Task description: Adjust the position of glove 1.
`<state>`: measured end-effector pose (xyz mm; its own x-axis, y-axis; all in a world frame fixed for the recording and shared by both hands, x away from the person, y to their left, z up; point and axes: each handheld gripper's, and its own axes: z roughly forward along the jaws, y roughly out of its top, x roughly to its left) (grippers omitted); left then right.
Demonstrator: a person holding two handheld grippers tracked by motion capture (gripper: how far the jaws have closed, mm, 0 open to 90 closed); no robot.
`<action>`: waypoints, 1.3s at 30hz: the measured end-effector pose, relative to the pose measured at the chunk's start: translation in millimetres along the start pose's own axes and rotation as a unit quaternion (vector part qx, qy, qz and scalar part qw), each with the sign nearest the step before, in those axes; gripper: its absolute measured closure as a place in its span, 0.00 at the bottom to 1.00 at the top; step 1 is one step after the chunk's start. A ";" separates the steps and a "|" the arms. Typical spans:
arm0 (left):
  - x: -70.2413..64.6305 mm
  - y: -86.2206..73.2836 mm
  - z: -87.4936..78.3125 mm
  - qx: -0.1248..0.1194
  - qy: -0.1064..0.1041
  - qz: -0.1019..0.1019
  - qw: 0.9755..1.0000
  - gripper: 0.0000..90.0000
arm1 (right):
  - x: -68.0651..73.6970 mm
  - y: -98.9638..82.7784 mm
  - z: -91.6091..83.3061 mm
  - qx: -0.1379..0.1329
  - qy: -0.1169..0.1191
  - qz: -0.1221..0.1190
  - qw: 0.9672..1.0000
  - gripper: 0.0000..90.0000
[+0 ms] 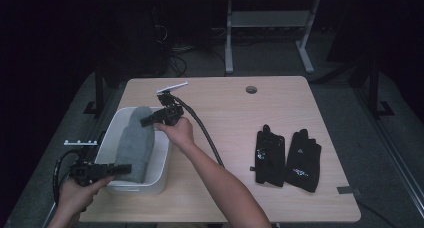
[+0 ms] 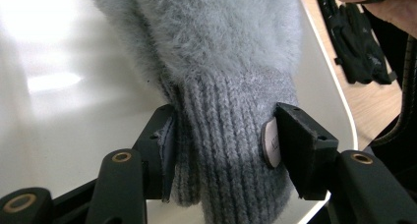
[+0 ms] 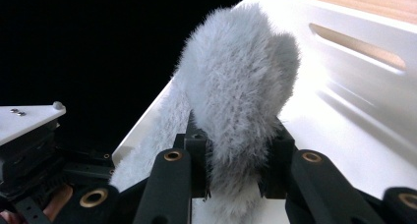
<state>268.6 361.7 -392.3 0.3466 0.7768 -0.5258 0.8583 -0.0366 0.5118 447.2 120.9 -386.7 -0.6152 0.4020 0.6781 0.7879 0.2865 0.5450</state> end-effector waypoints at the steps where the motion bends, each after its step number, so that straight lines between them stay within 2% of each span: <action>1: 0.0 0.4 0.3 0.002 0.002 0.000 1.000 0.48 | 0.0 -0.1 0.4 0.001 0.001 -0.001 1.000 0.79; 4: -0.2 1.2 0.6 0.003 0.008 -0.002 1.000 0.44 | -0.3 -0.5 1.4 0.003 0.001 -0.003 1.000 0.79; 7: -3.4 -0.2 -1.3 -0.009 0.026 -0.004 1.000 0.36 | -1.1 -1.2 2.4 0.011 0.000 -0.011 1.000 0.79; 10: -5.6 -0.7 -5.1 -0.027 0.020 0.001 0.999 0.39 | -1.2 -1.9 5.9 0.026 0.001 -0.017 1.000 0.79; 12: -6.8 0.5 -6.8 -0.027 0.021 0.007 0.999 0.39 | -0.2 -3.7 10.0 0.036 -0.007 -0.027 0.999 0.79; 14: -7.8 1.2 -8.1 -0.029 0.022 0.012 0.999 0.39 | -1.0 -4.6 13.0 0.039 0.002 -0.019 0.999 0.79; 16: -9.0 2.3 -8.5 -0.032 0.019 0.012 0.999 0.39 | -0.6 -5.0 15.6 0.045 -0.001 -0.027 0.999 0.78; 18: -9.9 3.1 -8.1 -0.036 0.017 0.009 0.999 0.39 | 0.4 -4.6 17.3 0.049 0.000 -0.028 0.998 0.75; 20: -10.6 4.0 -7.4 -0.036 0.017 0.012 0.999 0.39 | 1.8 -3.6 18.1 0.054 -0.011 -0.036 0.998 0.68; 24: -12.0 5.3 -7.8 -0.040 0.016 0.014 0.999 0.38 | 2.2 -0.9 14.1 0.045 -0.032 -0.042 0.998 0.59; 26: -12.3 6.0 -9.0 -0.042 0.016 0.016 0.999 0.38 | 1.3 0.8 10.0 0.035 -0.032 -0.037 0.998 0.58; 29: -12.7 6.9 -10.0 -0.046 0.016 0.018 0.999 0.38 | 0.5 3.9 1.6 0.020 -0.033 -0.036 0.999 0.58; 39: -18.7 10.5 -12.6 -0.060 0.011 0.025 0.998 0.38 | -0.1 5.7 -12.5 0.012 -0.033 -0.038 0.999 0.58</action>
<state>266.4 354.8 -368.5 0.3785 0.7896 -0.4830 0.7879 -0.0010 0.6158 451.5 111.6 -377.4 -0.6704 0.4350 0.6011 0.7404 0.3391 0.5804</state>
